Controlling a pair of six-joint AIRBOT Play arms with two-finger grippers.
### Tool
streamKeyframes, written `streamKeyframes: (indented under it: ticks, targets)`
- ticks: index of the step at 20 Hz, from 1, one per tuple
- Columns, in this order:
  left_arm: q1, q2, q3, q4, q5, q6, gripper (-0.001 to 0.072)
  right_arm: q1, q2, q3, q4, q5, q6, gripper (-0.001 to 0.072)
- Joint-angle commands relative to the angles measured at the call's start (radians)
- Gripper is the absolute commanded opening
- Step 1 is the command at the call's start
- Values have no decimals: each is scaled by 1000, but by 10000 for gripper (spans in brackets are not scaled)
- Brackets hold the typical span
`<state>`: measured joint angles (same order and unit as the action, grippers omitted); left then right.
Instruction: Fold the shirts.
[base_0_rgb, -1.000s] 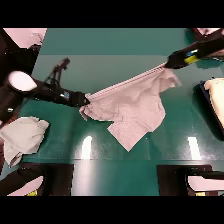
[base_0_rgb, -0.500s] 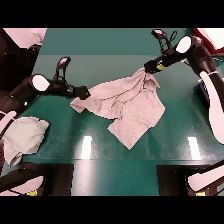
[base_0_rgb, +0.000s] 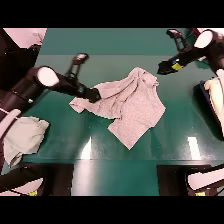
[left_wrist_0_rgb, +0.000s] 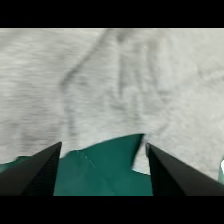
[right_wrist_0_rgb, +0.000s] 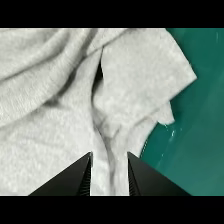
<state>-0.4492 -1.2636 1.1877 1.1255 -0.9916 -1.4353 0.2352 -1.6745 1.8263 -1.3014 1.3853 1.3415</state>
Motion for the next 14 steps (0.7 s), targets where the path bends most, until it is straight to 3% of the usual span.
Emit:
streamKeyframes:
  ticks: [1, 5, 14]
  targets:
    - [-152, -64, -2, -2, 19, -7, 622, -49, 47, 0, 1, 121, -7, 273]
    - [-239, -200, -2, -2, 77, -19, 622, -50, 109, 0, 0, 170, -8, 271]
    - [-243, -282, -2, -3, 159, -52, 620, -42, 167, -2, 2, 170, -6, 268]
